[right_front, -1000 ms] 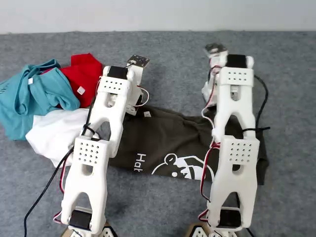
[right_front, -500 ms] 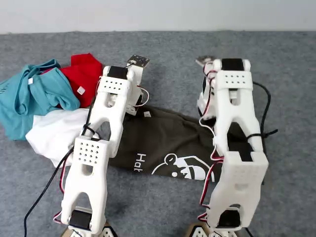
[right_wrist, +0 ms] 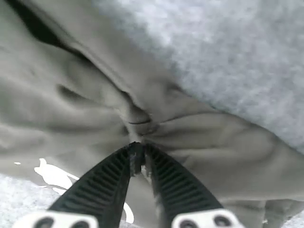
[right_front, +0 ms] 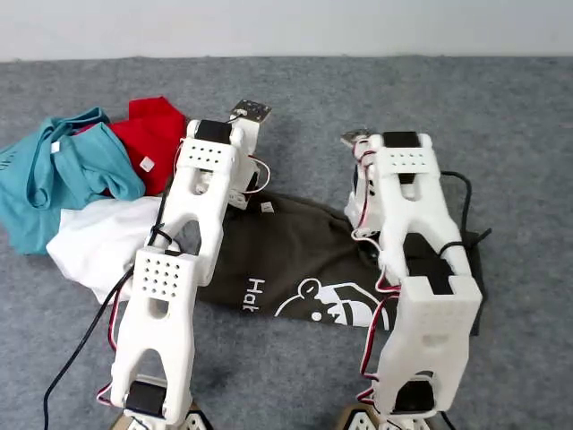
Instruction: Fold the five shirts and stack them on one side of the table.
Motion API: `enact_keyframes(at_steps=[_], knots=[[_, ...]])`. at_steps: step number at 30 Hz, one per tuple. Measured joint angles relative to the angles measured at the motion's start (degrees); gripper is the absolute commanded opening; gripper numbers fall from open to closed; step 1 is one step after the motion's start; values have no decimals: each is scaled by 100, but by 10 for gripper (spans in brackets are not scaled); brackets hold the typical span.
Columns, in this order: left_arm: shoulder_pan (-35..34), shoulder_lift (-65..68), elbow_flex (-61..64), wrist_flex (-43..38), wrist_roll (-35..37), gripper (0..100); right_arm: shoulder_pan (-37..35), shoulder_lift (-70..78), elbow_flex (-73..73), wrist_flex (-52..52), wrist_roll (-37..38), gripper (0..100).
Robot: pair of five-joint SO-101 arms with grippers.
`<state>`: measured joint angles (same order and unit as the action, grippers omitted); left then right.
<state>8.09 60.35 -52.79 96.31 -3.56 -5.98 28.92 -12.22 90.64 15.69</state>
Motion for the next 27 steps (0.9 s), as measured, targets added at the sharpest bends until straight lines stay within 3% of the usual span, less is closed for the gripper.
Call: enact_keyframes(at_steps=[5, 12, 16, 23, 27], knots=[[0, 0, 0, 0, 0, 83, -343, -88, -9, 492, 35, 151], [0, 0, 0, 0, 0, 83, -158, -1451, -396, 967, 237, 152], [0, 0, 0, 0, 0, 83, 554, -2154, -431, 967, 246, 151], [0, 0, 0, 0, 0, 83, 1943, -2136, 273, 905, 246, 151], [0, 0, 0, 0, 0, 83, 2426, -1899, 870, -141, 220, 151]])
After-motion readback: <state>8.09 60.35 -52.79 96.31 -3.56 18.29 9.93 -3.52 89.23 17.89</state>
